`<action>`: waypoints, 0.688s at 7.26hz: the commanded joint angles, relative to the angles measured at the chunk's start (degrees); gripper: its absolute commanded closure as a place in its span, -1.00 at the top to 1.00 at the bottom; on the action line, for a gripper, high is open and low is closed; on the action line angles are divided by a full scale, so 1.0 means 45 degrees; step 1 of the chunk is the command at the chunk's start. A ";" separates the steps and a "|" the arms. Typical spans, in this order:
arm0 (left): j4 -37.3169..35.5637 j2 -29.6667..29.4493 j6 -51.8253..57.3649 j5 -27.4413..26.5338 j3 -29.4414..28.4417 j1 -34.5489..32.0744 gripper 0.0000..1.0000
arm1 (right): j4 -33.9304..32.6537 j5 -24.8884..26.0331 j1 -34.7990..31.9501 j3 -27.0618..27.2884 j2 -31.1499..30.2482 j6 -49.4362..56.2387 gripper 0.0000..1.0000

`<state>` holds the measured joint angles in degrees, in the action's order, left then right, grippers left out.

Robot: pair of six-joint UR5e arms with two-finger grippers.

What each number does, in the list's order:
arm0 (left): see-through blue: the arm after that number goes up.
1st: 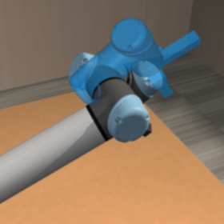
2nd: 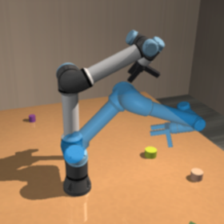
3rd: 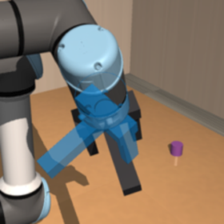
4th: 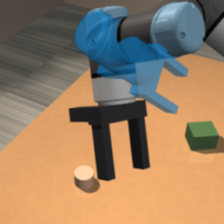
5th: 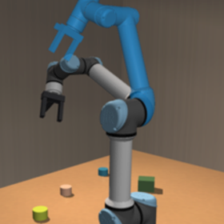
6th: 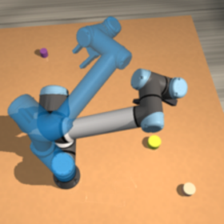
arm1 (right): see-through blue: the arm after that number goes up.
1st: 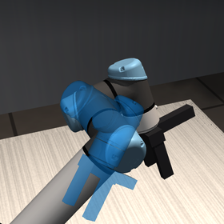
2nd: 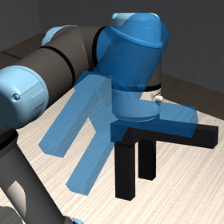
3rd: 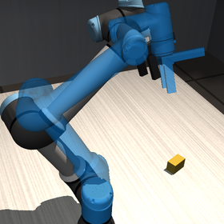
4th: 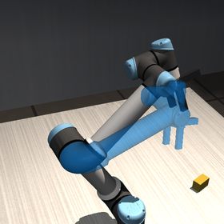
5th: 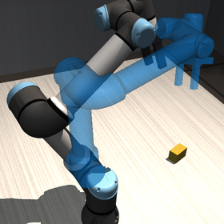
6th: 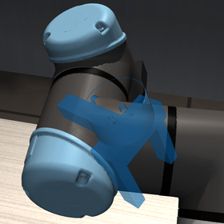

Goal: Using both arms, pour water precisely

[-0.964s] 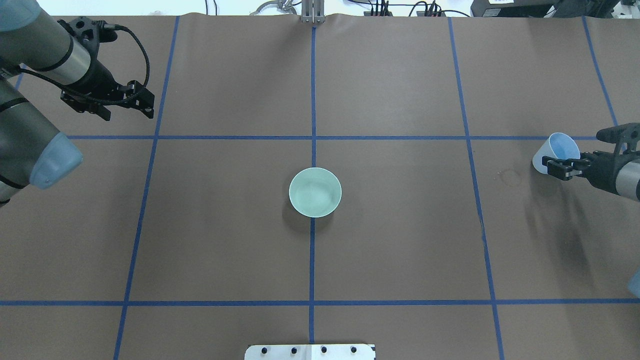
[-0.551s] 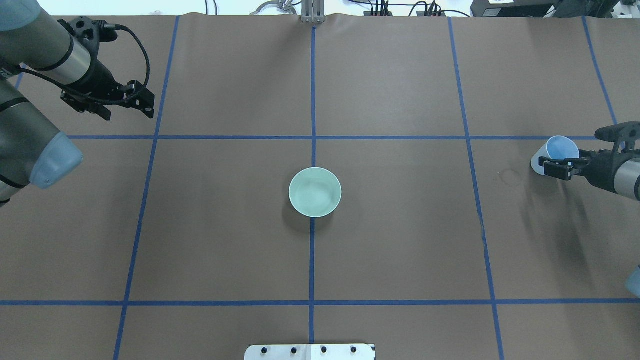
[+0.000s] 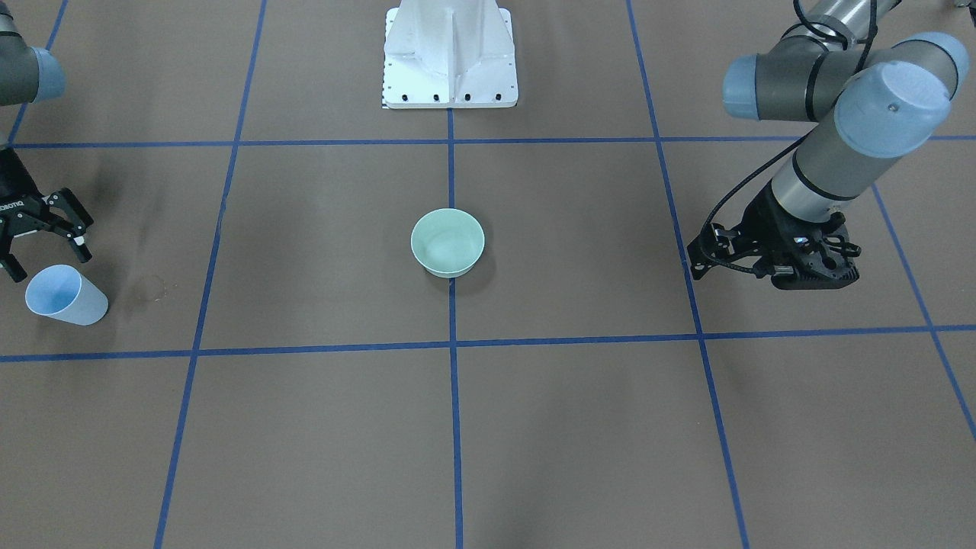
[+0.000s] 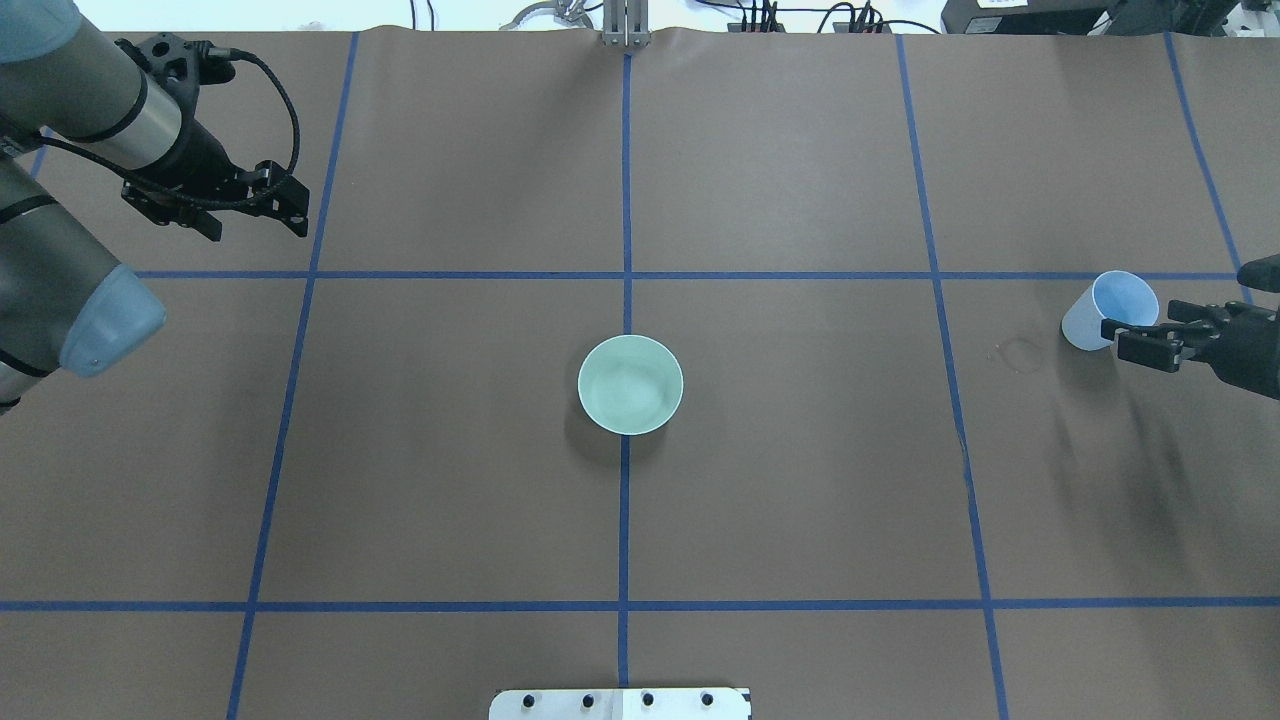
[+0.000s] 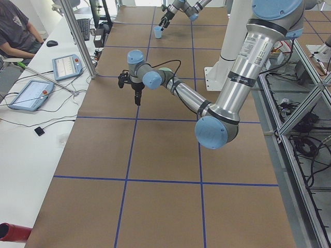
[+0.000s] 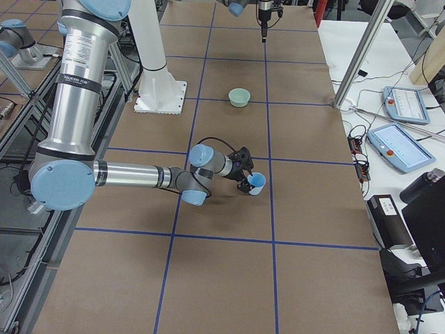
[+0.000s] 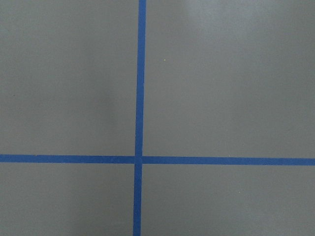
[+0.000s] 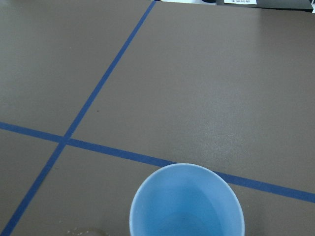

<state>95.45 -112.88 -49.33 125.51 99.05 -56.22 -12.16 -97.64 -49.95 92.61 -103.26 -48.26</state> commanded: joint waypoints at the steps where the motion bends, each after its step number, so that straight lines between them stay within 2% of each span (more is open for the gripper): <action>1: 0.0000 -0.0014 -0.0015 0.0000 0.0000 0.0032 0.98 | -0.0575 -0.2449 -0.2032 0.0182 0.0114 0.0176 1.00; 2: 0.0000 -0.0014 -0.0054 -0.0039 0.0019 0.0071 0.99 | -0.1624 -0.3063 -0.2933 0.0258 0.0715 0.0545 1.00; 3: -0.0019 -0.0652 -0.1272 -0.0716 -0.0135 0.0497 0.98 | -0.2814 -0.3765 -0.3639 0.0220 0.1301 0.1032 1.00; 5: -0.0156 -0.1999 -0.3598 -0.1617 -0.0330 0.2582 0.99 | -0.5837 -0.5598 -0.5182 0.0240 0.2628 0.2282 1.00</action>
<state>95.07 -118.08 -59.30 120.67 98.28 -49.68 -30.03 -117.62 -68.99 93.66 -95.13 -41.14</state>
